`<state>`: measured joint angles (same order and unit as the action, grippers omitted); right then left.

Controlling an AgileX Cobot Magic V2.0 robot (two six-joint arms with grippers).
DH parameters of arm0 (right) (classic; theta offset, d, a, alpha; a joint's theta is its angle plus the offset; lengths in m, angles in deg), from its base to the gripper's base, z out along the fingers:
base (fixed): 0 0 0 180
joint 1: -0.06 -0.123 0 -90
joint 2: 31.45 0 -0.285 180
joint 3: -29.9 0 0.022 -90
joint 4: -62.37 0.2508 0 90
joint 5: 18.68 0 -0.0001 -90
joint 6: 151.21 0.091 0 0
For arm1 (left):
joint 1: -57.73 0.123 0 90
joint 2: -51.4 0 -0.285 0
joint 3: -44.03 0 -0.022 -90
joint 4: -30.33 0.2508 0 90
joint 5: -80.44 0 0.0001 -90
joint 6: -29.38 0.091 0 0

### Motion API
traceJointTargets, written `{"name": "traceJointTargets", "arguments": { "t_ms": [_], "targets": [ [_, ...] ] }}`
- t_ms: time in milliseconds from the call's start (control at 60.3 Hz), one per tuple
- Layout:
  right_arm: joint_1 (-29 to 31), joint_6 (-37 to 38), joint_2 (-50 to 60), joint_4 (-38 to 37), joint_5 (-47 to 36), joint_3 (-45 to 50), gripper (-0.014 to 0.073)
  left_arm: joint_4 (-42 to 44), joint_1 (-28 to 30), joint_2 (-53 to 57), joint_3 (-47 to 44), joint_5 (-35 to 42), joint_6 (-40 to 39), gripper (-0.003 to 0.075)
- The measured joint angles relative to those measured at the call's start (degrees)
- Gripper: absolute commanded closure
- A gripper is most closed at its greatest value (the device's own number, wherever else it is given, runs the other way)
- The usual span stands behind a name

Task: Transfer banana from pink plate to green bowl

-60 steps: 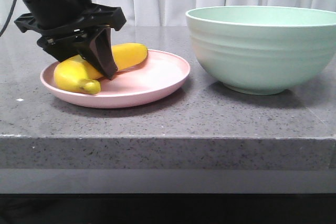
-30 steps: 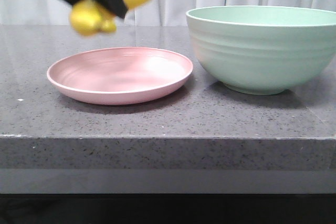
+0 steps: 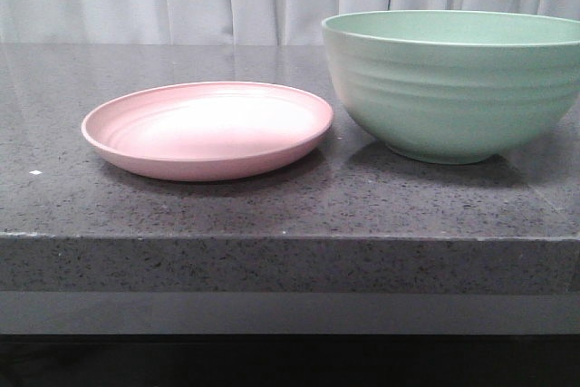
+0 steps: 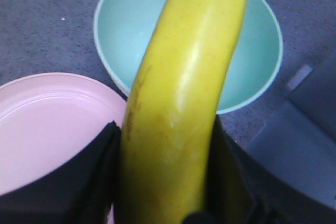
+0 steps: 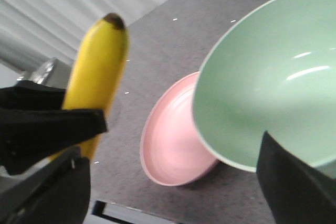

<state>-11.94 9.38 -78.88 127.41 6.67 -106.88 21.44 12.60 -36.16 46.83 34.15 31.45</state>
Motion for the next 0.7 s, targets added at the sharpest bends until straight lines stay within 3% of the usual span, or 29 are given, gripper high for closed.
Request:
{"name": "traceJointTargets", "arguments": {
  "t_ms": [298,464,696],
  "targets": [
    [-3.0,-27.6,-9.6,34.0,2.5,-0.1,-0.0057,-0.1,-4.2,0.0,0.0,-0.2,0.0,0.0615],
    [-3.0,-33.2,-14.4,36.9,6.7,-1.9,-0.0057,-0.1,-4.3,0.0,0.0,-0.2,0.0,0.0615],
    [-3.0,-33.8,-21.8,37.1,11.7,-8.3,-0.0055,-0.1,-4.3,0.0,0.0,-0.5,0.0,0.0615]
  ]
}}
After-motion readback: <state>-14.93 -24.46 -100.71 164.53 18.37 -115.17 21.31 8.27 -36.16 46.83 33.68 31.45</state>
